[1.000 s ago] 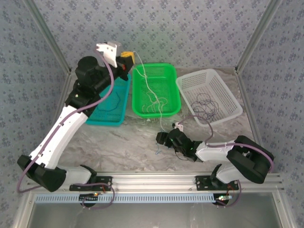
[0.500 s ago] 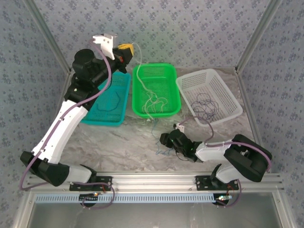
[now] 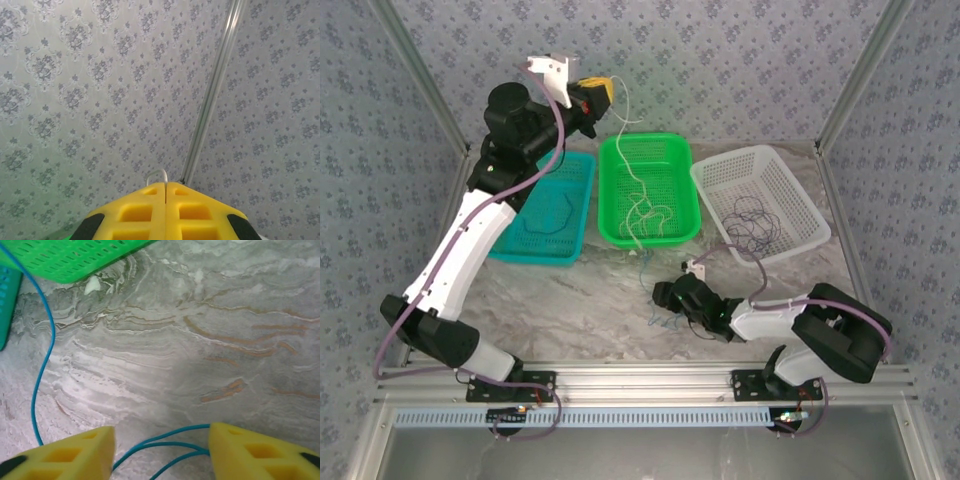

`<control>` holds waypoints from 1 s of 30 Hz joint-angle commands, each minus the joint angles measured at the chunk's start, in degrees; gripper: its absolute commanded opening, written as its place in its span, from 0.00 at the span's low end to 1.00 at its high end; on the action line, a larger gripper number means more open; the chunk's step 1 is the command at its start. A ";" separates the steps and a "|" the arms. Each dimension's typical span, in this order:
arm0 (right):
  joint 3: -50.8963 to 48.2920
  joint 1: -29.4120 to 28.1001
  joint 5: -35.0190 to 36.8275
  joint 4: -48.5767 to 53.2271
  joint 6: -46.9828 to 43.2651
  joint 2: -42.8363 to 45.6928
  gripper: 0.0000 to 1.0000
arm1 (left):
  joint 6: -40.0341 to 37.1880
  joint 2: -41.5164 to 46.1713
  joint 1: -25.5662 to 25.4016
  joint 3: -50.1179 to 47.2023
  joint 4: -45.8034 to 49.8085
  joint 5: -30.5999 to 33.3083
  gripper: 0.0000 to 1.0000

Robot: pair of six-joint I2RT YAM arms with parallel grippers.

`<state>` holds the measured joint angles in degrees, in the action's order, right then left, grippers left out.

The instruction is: Untangle the cables

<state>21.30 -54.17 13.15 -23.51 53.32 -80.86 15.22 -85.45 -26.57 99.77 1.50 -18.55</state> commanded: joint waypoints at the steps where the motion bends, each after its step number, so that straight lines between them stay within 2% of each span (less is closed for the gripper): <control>1: -1.13 -1.24 -0.58 10.68 -3.46 -1.42 0.72 | 2.01 2.43 0.12 0.19 -2.48 -2.22 0.00; 6: 2.03 -1.68 -0.72 12.07 -7.00 -2.46 0.74 | 2.70 3.40 0.05 -1.29 -2.99 -2.61 0.00; 13: 4.85 -0.78 3.72 9.79 -11.80 -3.86 0.80 | 3.32 5.84 -0.80 -3.77 -4.26 -3.84 0.00; 17: 5.02 2.61 -3.90 1.72 -13.85 -6.54 0.82 | 3.87 7.60 -1.46 -4.97 -4.91 -4.31 0.00; 20: 6.78 2.10 -7.45 -0.09 -14.85 -8.42 0.83 | 4.00 8.67 -1.99 -5.93 -5.44 -4.01 0.00; 26: 9.20 1.81 -6.98 -0.27 -16.45 -11.70 0.84 | 6.07 9.82 -2.59 -7.36 -7.46 -5.00 0.00; 30: 12.62 3.05 -9.65 -1.74 -16.43 -16.59 0.83 | 6.92 10.94 -3.35 -8.18 -8.67 -5.03 0.00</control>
<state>32.23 -51.66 7.66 -26.83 37.34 -93.21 20.69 -76.29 -29.30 91.72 -3.46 -22.13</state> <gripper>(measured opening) 0.830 0.042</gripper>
